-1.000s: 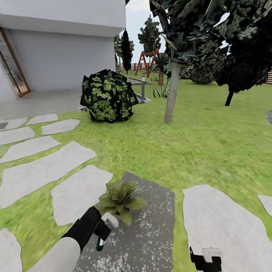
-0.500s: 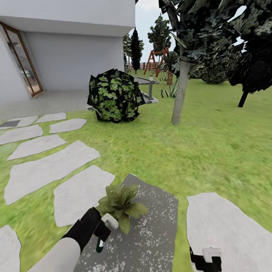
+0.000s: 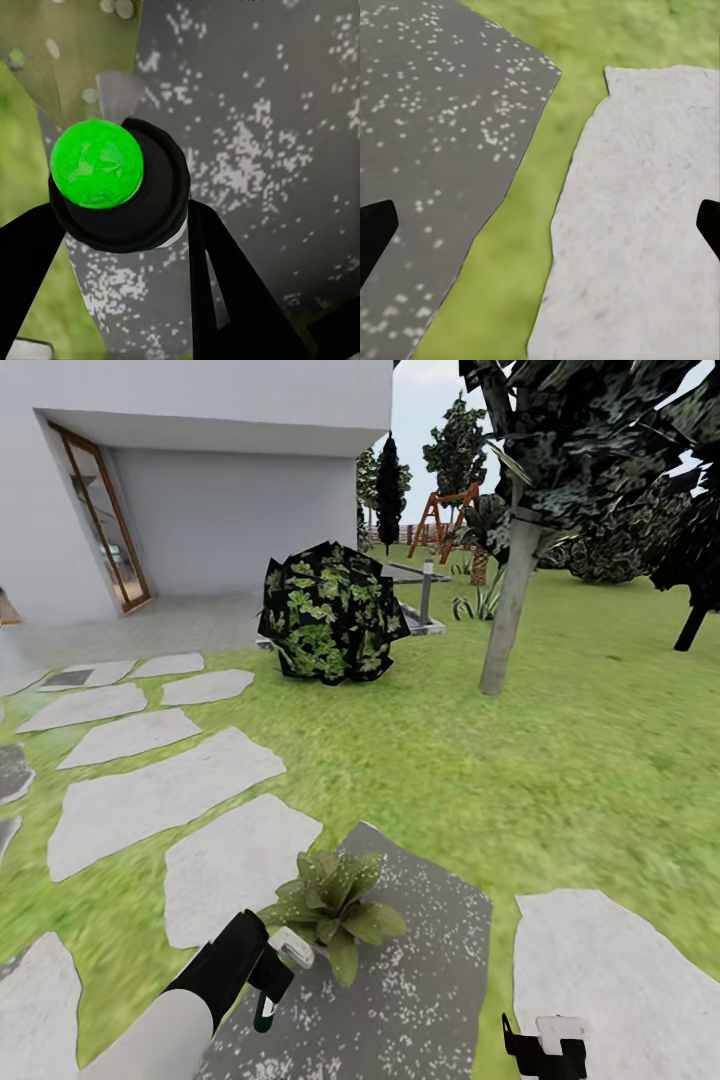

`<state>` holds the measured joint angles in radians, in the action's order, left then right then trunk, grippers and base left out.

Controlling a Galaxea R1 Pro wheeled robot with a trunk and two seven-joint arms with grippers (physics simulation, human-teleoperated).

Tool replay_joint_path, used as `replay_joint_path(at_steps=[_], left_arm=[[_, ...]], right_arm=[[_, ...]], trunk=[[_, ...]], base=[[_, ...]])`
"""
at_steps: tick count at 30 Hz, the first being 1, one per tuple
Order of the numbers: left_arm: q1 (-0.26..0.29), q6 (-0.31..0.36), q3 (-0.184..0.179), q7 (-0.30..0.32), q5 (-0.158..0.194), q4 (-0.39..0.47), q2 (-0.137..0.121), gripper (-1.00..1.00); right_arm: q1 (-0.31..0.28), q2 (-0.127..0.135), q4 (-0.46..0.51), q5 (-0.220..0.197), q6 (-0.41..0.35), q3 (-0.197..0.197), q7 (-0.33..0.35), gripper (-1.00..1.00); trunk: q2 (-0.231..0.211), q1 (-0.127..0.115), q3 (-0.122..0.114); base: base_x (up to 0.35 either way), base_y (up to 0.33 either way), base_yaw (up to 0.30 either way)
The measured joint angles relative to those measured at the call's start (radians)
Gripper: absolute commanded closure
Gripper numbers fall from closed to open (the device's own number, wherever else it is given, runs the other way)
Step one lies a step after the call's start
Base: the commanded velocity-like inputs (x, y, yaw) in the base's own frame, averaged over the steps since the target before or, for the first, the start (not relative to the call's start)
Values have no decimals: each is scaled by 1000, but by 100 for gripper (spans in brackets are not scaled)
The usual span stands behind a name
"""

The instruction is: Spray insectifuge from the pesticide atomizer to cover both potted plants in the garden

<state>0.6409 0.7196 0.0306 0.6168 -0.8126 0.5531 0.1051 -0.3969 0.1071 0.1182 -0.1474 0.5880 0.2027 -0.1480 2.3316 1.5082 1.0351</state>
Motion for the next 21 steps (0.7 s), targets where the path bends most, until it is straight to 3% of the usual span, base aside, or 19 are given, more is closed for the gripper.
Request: replay_joint_path(at_steps=[11, 21], left_arm=[[0, -5, -1, -2, -2, 1, 0, 100], [0, -4, -1, -3, -2, 6, 1, 100]], right_arm=[[0, 0, 0, 0, 0, 0, -1, -100], [0, 0, 0, 0, 1, 0, -1, -100]], trunk=[[0, 0, 0], [0, 0, 0]], base=[[0, -212, 13], [-74, -268, 238]])
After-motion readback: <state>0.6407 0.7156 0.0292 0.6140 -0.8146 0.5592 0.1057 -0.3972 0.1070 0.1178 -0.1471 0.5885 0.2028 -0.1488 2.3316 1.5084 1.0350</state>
